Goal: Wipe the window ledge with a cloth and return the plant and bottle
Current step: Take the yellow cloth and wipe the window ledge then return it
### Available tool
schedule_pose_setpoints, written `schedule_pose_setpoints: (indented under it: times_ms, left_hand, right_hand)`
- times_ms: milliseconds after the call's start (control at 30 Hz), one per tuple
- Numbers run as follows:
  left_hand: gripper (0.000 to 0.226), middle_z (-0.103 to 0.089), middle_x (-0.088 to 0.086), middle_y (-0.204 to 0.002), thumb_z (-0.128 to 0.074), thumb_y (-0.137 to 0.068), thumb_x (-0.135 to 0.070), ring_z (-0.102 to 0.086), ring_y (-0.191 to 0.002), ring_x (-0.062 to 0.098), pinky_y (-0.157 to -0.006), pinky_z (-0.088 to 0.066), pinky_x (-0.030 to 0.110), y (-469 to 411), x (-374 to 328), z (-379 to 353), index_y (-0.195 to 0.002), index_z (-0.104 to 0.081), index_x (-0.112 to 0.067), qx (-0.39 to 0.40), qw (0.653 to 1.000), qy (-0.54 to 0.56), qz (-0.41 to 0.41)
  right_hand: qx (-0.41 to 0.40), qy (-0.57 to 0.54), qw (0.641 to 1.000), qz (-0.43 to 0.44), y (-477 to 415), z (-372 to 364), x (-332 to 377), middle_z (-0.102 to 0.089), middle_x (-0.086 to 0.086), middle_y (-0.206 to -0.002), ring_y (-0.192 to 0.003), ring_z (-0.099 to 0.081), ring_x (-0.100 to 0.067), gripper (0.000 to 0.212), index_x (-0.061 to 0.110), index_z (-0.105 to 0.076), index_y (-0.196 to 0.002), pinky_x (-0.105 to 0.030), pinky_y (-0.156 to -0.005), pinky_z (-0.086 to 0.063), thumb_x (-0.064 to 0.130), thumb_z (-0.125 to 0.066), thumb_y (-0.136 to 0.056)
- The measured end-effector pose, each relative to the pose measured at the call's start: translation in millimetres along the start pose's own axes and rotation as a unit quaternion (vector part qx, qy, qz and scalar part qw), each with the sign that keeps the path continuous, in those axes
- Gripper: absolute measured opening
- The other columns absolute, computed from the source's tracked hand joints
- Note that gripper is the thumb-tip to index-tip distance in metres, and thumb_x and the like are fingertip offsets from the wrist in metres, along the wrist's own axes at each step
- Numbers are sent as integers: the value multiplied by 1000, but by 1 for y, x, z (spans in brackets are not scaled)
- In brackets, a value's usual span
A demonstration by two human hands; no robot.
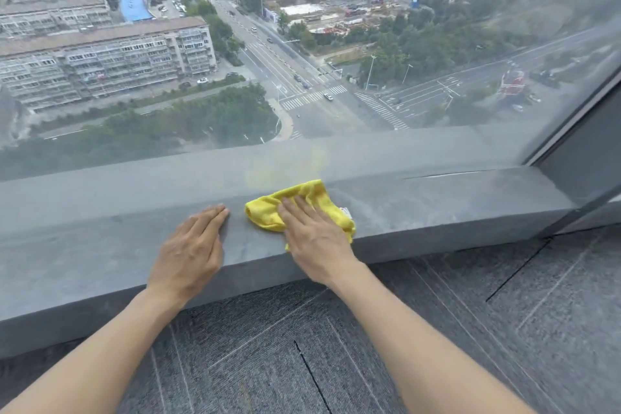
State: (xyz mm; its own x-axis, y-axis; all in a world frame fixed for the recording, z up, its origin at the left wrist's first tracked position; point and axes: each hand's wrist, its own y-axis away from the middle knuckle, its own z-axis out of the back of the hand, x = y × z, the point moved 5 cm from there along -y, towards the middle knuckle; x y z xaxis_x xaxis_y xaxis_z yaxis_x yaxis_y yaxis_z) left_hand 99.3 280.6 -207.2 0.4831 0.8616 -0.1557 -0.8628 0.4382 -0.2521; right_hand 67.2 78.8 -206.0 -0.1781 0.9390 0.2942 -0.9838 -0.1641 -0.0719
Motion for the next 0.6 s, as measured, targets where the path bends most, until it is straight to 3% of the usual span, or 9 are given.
schedule_pose_setpoints:
  times_ms: [167,333,467,600]
  left_hand:
    - [55,-55,6,-141,-28,-90,-25,-50,-130,24,-108,-42,42,2,0,2,-137,-53,-8,5,1000,-1,11]
    - [51,-58,7,-137,-32,-89,-20,-53,-127,24,-109,-38,36,1,1,0,-133,-55,-6,-1,1000,-14,14]
    - [52,-57,7,-139,-31,-90,-20,-52,-129,23,-111,-40,38,1,1,-2,-135,-54,-7,8,1000,-17,16]
    - [52,-57,6,-139,-32,-90,-20,-52,-129,23,-111,-40,38,0,0,-3,-134,-54,-7,8,1000,-10,14]
  right_hand:
    - [-38,34,991,-124,30,41,-106,-23,0,-162,-151,-13,-17,50,16,-24,-155,-23,-118,5,26,-31,-106]
    - [-59,20,977,-202,38,45,-135,-21,1,-163,-152,-9,-17,50,15,-27,-154,-31,-121,0,28,-31,-106]
    - [-64,20,993,-101,23,20,-73,-27,-3,-161,-152,-13,-20,50,11,-31,-152,-37,-122,-8,26,-29,-105]
    - [-21,3,999,-27,4,-5,-5,-26,-5,-161,-151,-14,-24,63,11,-29,-152,-40,-122,-9,35,-9,-98]
